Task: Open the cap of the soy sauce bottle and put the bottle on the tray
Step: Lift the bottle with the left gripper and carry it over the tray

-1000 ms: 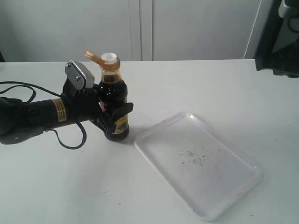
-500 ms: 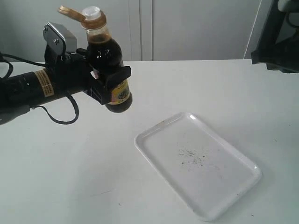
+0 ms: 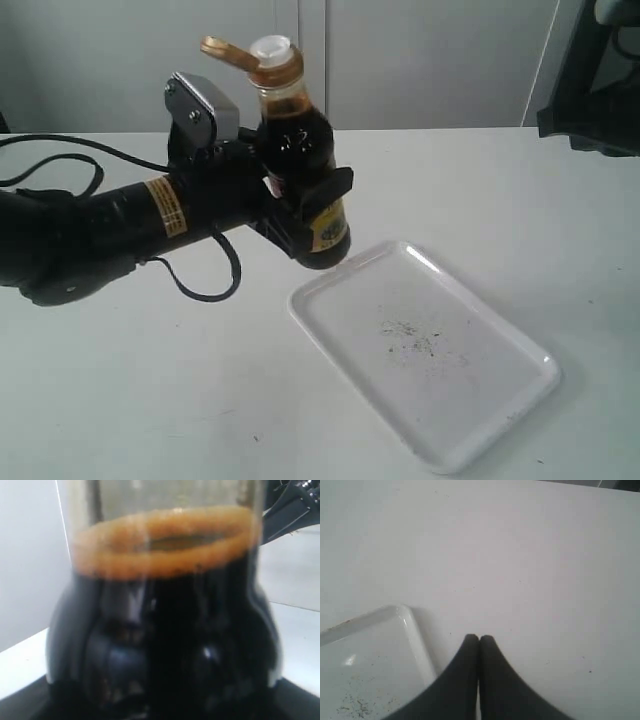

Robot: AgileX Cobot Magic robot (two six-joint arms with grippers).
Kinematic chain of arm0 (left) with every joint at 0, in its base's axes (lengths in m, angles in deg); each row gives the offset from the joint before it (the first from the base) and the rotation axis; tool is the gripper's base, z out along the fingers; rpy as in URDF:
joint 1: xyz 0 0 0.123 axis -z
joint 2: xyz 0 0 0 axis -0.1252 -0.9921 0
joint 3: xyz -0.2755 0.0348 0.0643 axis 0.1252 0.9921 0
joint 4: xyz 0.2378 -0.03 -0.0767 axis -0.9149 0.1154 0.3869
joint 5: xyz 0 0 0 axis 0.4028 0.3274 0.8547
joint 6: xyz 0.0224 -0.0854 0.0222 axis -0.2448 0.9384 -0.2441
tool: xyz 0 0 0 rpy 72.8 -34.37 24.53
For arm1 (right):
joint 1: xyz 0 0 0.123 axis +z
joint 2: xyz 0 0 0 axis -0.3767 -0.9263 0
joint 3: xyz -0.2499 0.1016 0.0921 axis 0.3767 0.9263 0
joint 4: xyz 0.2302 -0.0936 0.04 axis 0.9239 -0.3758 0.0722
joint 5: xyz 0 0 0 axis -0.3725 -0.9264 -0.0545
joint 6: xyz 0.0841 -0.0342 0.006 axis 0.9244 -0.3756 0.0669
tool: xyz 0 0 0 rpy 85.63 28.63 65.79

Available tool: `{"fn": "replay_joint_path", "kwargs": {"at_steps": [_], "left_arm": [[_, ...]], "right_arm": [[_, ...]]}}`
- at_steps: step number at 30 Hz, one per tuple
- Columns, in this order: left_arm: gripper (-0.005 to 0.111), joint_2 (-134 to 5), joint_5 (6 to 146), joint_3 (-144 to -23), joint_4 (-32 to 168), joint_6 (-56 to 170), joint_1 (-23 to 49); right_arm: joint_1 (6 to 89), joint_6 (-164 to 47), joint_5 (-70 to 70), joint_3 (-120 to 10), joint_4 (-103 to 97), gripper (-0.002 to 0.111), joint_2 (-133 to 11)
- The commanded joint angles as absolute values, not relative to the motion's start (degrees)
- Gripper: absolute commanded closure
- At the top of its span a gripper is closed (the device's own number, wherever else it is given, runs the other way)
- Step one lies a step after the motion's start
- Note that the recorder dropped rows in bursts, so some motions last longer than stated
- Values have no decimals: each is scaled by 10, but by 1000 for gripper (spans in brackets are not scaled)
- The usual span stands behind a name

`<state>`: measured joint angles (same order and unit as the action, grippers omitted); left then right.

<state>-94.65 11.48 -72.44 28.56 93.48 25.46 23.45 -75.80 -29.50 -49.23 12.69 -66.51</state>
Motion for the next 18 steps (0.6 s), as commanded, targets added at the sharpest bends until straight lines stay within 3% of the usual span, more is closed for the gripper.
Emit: {"fn": "replay_joint_path", "kwargs": {"at_steps": [1,18], "left_arm": [[107,-948,63,-731,343,907,285],[107,-1004,125,-811,340,903,371]], "right_arm": [[233,-764,-295,-489,129,108,-665],[233,-764,-291,-483,129,108,-665]]}}
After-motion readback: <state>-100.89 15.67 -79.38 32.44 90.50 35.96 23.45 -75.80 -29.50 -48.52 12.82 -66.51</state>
